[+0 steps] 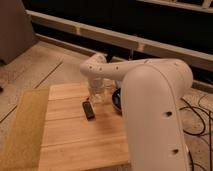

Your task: Place the bottle in the ceramic bowl

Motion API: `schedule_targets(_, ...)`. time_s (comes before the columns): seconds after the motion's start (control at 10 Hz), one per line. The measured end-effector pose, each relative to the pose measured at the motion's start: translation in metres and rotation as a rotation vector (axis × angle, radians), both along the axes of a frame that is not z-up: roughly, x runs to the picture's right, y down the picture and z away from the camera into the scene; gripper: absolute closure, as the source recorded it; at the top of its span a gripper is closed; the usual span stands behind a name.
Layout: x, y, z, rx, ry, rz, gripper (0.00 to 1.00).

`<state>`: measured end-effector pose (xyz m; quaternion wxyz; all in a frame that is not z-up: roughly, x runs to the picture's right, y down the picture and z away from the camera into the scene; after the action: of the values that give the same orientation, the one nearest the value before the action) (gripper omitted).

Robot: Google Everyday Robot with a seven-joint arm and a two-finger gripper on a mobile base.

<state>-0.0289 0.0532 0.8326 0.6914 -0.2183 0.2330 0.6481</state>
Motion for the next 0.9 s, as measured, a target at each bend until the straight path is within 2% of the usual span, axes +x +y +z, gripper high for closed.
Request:
schedule_targets(0.3,0.043,0.004,-0.025,0.009,0.079,0.062,1.00)
schedule_targets(0.6,0.088,0.018,-0.044,0.023,0.127,0.165,1.00)
schedule_targets(0.9,0.133,0.036,-0.055,0.028,0.156,0.253,1.00)
